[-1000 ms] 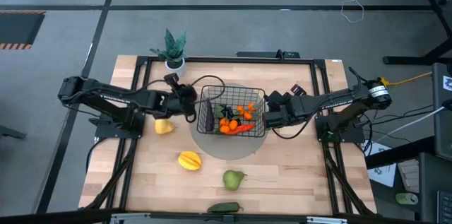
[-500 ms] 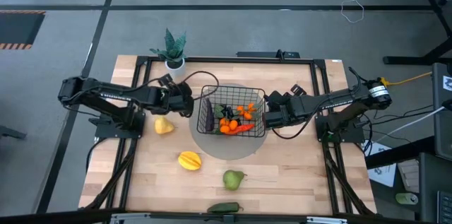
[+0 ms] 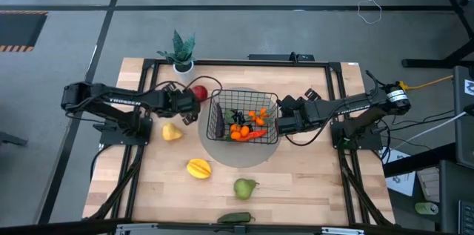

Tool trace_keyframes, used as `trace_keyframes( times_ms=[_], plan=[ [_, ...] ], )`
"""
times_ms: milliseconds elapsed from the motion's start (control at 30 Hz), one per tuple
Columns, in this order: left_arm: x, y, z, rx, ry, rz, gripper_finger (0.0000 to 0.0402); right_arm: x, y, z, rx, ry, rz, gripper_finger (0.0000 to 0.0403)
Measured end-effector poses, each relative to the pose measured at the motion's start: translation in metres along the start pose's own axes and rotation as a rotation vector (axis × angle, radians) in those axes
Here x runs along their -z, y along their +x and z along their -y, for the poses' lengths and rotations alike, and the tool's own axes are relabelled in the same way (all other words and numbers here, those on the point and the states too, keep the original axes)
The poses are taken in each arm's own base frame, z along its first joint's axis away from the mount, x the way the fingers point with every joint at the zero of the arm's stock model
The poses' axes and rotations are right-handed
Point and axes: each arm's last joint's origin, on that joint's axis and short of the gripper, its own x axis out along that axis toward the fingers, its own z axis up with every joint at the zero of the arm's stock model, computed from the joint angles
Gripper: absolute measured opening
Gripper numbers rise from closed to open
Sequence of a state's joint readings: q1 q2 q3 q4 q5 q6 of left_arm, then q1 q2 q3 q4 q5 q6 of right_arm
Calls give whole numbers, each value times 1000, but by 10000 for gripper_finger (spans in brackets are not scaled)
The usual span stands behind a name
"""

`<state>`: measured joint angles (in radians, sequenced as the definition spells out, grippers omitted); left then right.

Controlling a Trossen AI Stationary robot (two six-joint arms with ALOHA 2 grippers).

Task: Build produce basket
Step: Put the red pomegranate into the black wire basket

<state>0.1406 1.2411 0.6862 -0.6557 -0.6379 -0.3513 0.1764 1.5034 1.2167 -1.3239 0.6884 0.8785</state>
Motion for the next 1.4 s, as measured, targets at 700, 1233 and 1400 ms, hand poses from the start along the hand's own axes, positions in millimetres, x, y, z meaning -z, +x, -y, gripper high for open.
trace_keyframes(
  times_ms=[700, 1233, 1400],
  plan=[
    [19, 47, -22, 117, -111, -49, 209, 0, 0, 0, -1, 0, 0, 121],
    [15, 49, -22, 190, -23, -19, 208, 0, 0, 0, -1, -1, 0, 121],
    [15, 50, -25, 198, 1, -22, 206, 0, 0, 0, -1, -1, 0, 121]
  ],
)
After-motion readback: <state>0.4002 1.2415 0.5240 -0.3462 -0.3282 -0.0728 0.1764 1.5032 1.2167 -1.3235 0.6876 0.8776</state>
